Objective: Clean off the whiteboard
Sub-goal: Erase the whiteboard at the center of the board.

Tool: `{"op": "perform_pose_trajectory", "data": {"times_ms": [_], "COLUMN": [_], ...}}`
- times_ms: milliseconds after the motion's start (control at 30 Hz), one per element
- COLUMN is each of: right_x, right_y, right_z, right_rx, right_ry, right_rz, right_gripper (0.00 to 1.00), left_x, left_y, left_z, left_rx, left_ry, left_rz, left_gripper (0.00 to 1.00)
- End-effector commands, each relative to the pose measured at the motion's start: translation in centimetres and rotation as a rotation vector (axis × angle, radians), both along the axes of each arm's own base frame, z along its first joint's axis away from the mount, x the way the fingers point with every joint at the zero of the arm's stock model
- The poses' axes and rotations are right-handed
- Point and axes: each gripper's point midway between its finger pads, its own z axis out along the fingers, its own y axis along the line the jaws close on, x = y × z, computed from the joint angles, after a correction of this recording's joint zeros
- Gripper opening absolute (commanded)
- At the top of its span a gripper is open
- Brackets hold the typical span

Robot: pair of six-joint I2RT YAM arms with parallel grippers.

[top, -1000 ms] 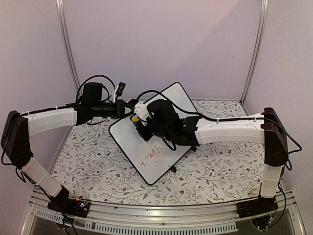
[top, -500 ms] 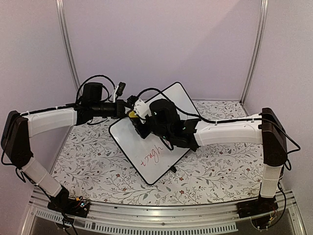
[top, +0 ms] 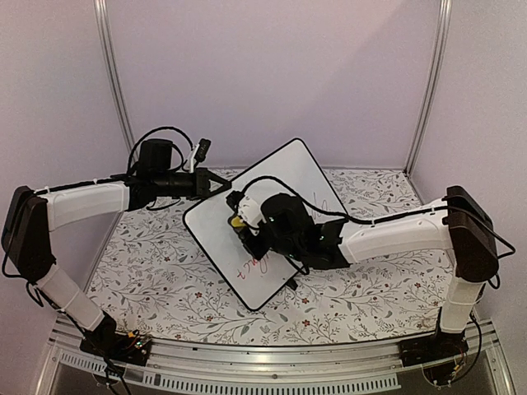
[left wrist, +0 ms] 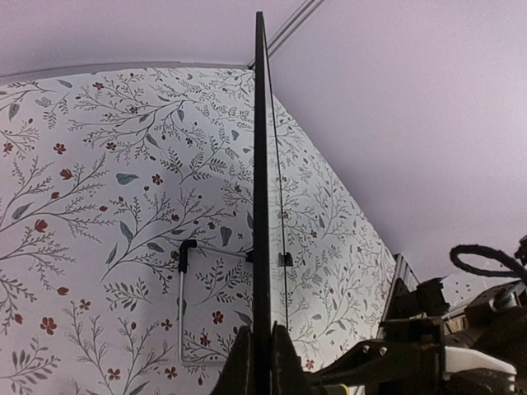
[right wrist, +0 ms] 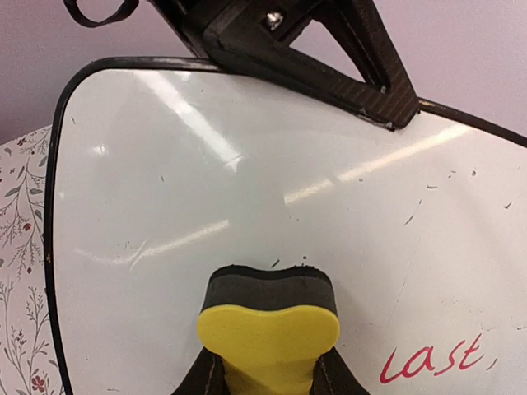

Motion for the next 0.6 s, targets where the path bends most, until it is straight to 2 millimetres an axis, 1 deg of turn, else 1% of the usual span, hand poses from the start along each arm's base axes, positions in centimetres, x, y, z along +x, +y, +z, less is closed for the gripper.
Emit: {"op": "perform_pose_trajectory", "data": {"times_ms": [0, 100, 267, 367, 567], "right_x": [-1.4, -2.2, -3.7, -5.2, -7.5], "right_y": [-1.3, -1.1, -0.1, 1.1, 3.2], "right_z": [0.3, -0.2, -1.9, -1.9, -1.2], "right_rx": [-0.014, -0.041, -0.078, -0.075, -0.072], "right_ry": [0.013, -0.001, 0.009, 0.001, -0.029], "right_rz": [-0.013, -0.009, 0.027, 0.066, 0.119], "right_gripper": [0.03, 0.03, 0.03, 0.02, 0.02], "left_x": [-1.0, -1.0, -1.1, -1.0, -1.0], "left_y": [-0.8, -0.8, -0.8, -0.8, -0.7], "left_z": [2.8, 2.7, 2.9, 2.8, 2.8], "left_rx": [-0.049, -0.048, -0.048, -0.047, -0.046], "left_ry": [-0.093, -0.093, -0.097, -0.097, -0.097], "left_rz": [-0.062, -0.061, -0.061, -0.061, -0.059], "left_gripper": [0.00, 0.00, 0.00, 0.00, 0.00]}}
